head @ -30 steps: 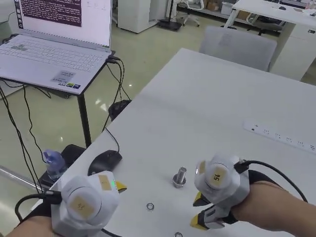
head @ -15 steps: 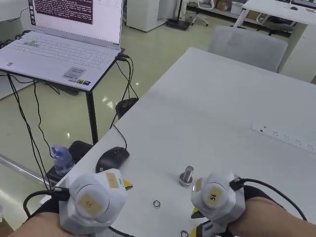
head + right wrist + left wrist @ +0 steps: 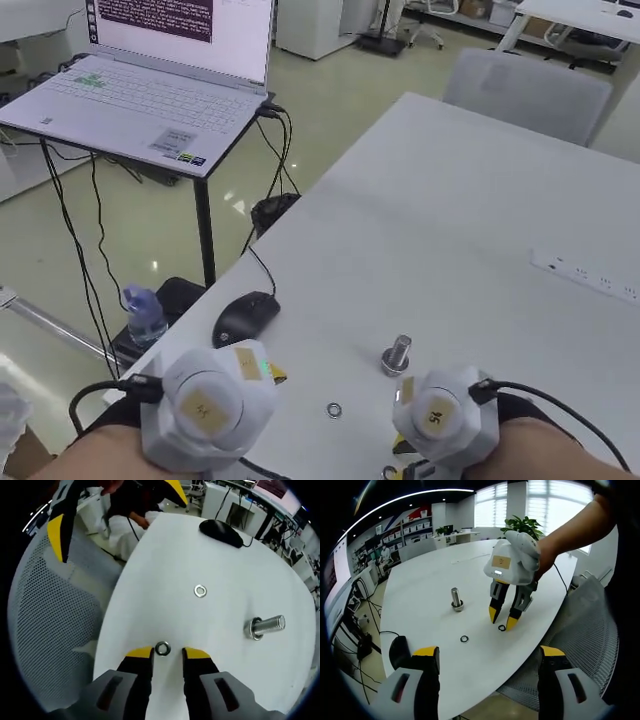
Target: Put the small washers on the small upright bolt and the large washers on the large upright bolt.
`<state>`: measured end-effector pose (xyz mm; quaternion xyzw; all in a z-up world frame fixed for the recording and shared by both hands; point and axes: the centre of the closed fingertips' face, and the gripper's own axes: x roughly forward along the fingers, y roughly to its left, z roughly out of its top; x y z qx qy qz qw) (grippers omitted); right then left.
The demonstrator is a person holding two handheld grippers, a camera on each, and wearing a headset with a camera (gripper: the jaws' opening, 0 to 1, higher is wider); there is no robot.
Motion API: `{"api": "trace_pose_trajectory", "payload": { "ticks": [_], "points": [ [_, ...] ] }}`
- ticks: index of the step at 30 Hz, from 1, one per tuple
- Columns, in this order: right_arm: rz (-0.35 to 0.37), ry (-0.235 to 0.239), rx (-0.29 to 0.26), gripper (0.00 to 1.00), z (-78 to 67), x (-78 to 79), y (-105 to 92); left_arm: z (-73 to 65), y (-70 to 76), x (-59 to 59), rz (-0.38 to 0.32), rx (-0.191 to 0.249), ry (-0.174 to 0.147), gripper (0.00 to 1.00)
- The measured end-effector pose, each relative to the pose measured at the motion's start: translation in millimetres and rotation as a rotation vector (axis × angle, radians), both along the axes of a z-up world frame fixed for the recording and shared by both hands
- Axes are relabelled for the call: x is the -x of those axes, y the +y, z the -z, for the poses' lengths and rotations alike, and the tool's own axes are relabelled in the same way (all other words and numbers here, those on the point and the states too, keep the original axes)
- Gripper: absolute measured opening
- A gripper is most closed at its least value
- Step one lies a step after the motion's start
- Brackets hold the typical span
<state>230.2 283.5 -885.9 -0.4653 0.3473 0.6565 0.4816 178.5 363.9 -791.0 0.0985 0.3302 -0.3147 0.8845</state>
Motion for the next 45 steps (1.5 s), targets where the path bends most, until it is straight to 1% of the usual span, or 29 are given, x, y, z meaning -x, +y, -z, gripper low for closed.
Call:
{"api": "trace_pose_trajectory", "payload": {
  "ticks": [4,10,13,16,18,21,23,32,34,36,43,45],
  "points": [
    [-0.017,-0.027,0.005,0.23,0.4,-0.8,-0.2,0.0,0.0,-0.8,0.002,0.002,-0.001,0.8],
    [-0.022,-0.031,0.008,0.2,-0.5,0.1,-1.0,-2.3,0.0,-4.2,0.002,0.007,-0.009,0.79],
    [-0.036,-0.035,0.008,0.18,-0.5,2.4,-1.5,-2.4,0.0,-4.2,-0.001,0.008,-0.009,0.79],
    [-0.028,-0.032,0.01,0.17,-0.2,2.6,-1.9,-1.7,-0.3,-3.4,-0.001,0.01,-0.009,0.79],
    [-0.034,-0.041,0.011,0.15,0.0,1.8,-1.4,-1.0,-0.9,-3.0,-0.002,0.012,-0.008,0.79],
    [-0.025,-0.039,0.02,0.15,0.0,1.8,-1.2,-0.6,-1.7,-2.4,0.0,0.01,-0.005,0.78],
    [-0.034,-0.044,0.025,0.15,0.0,2.0,-1.4,-1.1,-2.4,-2.7,-0.001,0.013,-0.005,0.78],
    [0.0,-0.043,0.051,0.14,0.3,1.6,-1.1,-3.3,-3.3,-5.0,-0.003,0.014,-0.009,0.78],
    [-0.002,-0.046,0.048,0.13,0.5,0.6,-0.9,-4.1,-3.3,-5.4,-0.004,0.014,-0.013,0.77],
    [0.011,-0.039,0.046,0.13,1.0,0.1,-1.7,-4.2,-3.9,-5.2,-0.005,0.016,-0.011,0.77],
    [0.019,-0.037,0.049,0.13,1.3,0.3,-0.8,-1.9,-1.8,-3.8,-0.007,0.014,-0.008,0.77],
    [0.035,-0.027,0.047,0.13,1.3,0.8,-1.0,-2.2,-1.9,-3.4,-0.007,0.015,-0.008,0.77]
  ]
}}
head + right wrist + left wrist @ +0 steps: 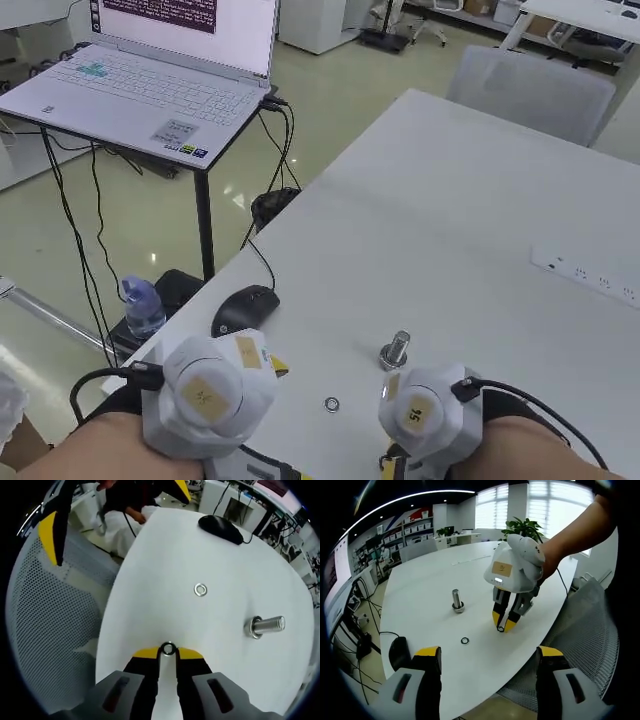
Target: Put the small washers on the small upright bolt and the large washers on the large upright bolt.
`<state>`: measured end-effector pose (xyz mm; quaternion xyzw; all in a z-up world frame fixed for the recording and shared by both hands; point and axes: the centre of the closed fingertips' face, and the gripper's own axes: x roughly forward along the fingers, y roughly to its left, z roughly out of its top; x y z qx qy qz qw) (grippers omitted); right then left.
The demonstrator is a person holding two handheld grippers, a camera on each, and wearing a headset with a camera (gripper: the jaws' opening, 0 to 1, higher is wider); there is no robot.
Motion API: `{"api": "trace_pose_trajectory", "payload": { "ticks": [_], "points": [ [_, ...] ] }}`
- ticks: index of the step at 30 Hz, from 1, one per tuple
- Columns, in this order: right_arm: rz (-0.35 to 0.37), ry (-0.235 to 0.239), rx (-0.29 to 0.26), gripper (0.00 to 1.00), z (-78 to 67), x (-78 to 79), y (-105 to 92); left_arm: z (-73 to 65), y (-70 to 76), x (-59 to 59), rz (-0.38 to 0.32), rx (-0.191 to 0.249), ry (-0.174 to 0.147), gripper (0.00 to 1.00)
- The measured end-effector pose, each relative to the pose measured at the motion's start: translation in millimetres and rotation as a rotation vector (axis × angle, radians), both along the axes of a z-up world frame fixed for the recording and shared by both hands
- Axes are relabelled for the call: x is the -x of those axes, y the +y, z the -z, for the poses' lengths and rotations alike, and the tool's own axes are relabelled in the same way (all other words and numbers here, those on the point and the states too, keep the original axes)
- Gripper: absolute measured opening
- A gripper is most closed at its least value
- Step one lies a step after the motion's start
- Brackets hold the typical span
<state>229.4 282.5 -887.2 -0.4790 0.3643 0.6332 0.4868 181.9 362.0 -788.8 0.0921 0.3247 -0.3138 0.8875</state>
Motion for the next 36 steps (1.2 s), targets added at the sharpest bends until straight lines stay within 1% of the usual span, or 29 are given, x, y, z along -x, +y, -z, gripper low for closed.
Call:
{"api": "trace_pose_trajectory", "payload": {
  "ticks": [5,9,12,14,18,25,27,28,31,36],
  "points": [
    [0.015,0.007,-0.005,0.13,-1.1,-0.2,-1.8,-1.3,1.2,-1.4,-0.002,0.001,-0.002,0.77],
    [0.038,0.01,-0.009,0.13,-4.0,-5.6,-5.6,-1.5,2.2,-2.6,0.0,-0.003,-0.003,0.77],
    [0.063,0.012,-0.006,0.13,-7.8,-9.9,-12.7,-1.9,2.0,-3.9,0.002,-0.004,-0.004,0.77],
    [0.079,0.01,-0.004,0.13,-9.8,-13.9,-20.1,-2.0,1.0,-4.9,0.004,-0.002,-0.005,0.77],
    [0.127,0.008,-0.01,0.13,-20.9,-22.1,-37.4,-1.9,-0.8,-6.6,0.014,-0.006,-0.007,0.78],
    [0.239,0.003,-0.014,0.13,-36.3,-42.0,-75.1,-0.7,-3.5,-9.1,0.027,-0.005,-0.008,0.82],
    [0.257,0.002,-0.011,0.13,-38.8,-46.4,-84.2,-0.3,-4.8,-10.1,0.036,-0.008,-0.006,0.82],
    [0.269,-0.006,-0.01,0.13,-40.7,-50.3,-90.4,-0.6,-5.1,-11.0,0.038,-0.01,-0.008,0.83],
    [0.297,-0.006,-0.005,0.13,-45.3,-56.4,-104.6,-1.3,-5.2,-12.7,0.037,-0.006,-0.012,0.85],
    [0.347,-0.018,0.002,0.13,-56.1,-72.6,-128.2,-1.3,-4.1,-15.2,0.028,0.002,-0.018,0.87]
  ]
}}
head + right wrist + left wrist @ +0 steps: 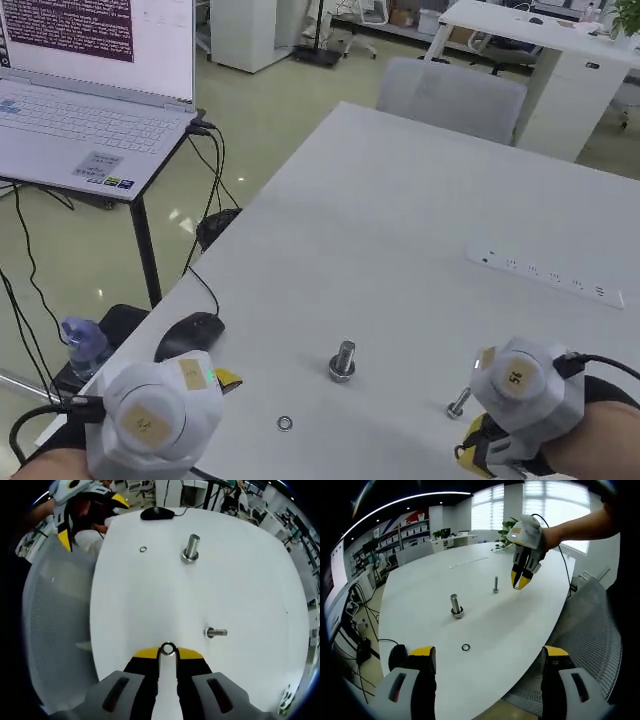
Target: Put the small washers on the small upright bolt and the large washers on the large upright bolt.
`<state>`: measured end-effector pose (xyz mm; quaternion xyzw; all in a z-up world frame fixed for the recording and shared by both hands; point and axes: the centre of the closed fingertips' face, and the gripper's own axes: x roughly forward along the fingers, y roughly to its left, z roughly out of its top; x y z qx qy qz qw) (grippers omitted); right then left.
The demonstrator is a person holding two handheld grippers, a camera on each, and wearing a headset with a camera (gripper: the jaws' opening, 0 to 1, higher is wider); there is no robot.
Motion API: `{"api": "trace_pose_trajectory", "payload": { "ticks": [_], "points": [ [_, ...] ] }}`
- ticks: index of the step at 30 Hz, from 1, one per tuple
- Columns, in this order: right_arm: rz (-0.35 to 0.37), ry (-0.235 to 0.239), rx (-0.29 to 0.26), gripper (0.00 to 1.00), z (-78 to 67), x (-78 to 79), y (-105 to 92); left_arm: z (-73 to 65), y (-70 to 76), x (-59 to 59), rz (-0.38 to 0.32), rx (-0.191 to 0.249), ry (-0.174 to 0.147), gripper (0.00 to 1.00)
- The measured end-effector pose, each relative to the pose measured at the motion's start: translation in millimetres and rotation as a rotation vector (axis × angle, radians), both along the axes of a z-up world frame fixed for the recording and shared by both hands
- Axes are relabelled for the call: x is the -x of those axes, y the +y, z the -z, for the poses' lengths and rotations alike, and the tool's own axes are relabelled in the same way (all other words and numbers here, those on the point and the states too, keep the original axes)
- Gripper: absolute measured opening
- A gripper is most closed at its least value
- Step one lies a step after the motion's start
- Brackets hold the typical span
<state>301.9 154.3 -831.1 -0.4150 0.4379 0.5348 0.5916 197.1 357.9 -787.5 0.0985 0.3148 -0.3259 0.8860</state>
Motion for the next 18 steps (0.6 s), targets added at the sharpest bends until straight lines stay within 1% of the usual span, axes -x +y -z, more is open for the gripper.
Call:
{"api": "trace_pose_trajectory", "payload": {
  "ticks": [3,5,7,9,13,16,18],
  "points": [
    [0.019,0.0,-0.002,0.13,-5.0,-7.0,-7.9,-1.4,-1.4,-2.4,-0.004,0.01,-0.009,0.89],
    [0.025,-0.002,-0.002,0.13,-7.9,-9.9,-11.8,-0.9,-2.7,-3.6,-0.001,0.006,-0.005,0.89],
    [0.034,-0.004,-0.007,0.13,-9.7,-13.4,-13.9,-0.3,-4.1,-5.5,0.003,0.002,-0.007,0.89],
    [0.042,-0.005,-0.008,0.13,-9.8,-16.2,-15.7,-1.6,-5.7,-7.3,0.003,0.006,-0.012,0.89],
    [0.05,-0.008,-0.018,0.13,-11.5,-19.8,-14.3,-0.4,-7.0,-10.0,0.002,0.01,-0.012,0.89],
    [0.049,-0.013,-0.024,0.13,-13.7,-24.2,-11.3,-1.6,-7.7,-13.0,-0.01,0.034,-0.015,0.89],
    [0.053,-0.018,-0.024,0.13,-14.8,-29.6,-9.5,-1.3,-7.1,-15.1,-0.014,0.037,-0.019,0.89]
  ]
}}
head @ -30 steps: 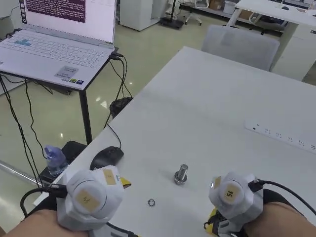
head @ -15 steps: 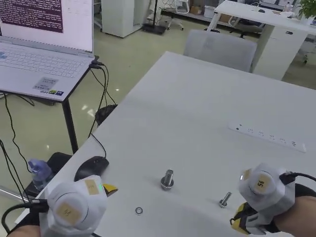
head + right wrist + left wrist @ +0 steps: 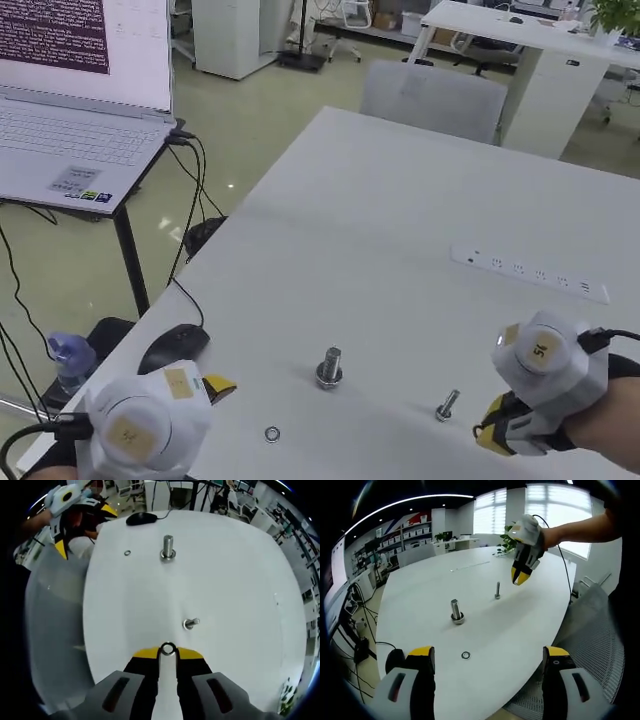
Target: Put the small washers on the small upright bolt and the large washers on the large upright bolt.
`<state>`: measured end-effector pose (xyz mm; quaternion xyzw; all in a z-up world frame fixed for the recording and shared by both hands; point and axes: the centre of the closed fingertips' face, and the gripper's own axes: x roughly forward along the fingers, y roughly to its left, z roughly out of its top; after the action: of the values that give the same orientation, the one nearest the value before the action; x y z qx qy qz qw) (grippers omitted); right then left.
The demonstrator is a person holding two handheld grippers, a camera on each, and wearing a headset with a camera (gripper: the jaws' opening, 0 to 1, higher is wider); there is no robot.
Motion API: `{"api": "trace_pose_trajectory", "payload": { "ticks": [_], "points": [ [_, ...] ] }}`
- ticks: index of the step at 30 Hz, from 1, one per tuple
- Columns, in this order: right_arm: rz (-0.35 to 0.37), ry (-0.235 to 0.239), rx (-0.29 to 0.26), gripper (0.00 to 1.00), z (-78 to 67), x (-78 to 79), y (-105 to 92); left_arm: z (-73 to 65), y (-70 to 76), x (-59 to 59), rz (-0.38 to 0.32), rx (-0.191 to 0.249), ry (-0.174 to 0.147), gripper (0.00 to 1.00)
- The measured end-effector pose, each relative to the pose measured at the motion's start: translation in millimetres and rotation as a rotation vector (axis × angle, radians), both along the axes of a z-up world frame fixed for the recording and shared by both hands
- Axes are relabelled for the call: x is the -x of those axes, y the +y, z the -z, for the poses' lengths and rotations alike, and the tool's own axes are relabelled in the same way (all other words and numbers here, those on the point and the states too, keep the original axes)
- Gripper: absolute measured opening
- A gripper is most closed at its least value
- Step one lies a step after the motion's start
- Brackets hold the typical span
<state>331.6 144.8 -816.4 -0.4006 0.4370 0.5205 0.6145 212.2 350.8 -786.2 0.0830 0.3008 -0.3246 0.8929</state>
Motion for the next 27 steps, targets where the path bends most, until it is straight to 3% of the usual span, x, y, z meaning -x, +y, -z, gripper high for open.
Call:
{"api": "trace_pose_trajectory", "payload": {
  "ticks": [17,27],
  "points": [
    [0.006,-0.033,-0.012,0.13,-6.9,-39.6,23.4,7.9,6.0,-6.0,0.012,-0.032,0.017,0.89],
    [-0.005,-0.02,0.005,0.13,3.4,-40.9,28.7,14.1,8.1,-8.0,0.038,-0.07,0.022,0.89]
  ]
}}
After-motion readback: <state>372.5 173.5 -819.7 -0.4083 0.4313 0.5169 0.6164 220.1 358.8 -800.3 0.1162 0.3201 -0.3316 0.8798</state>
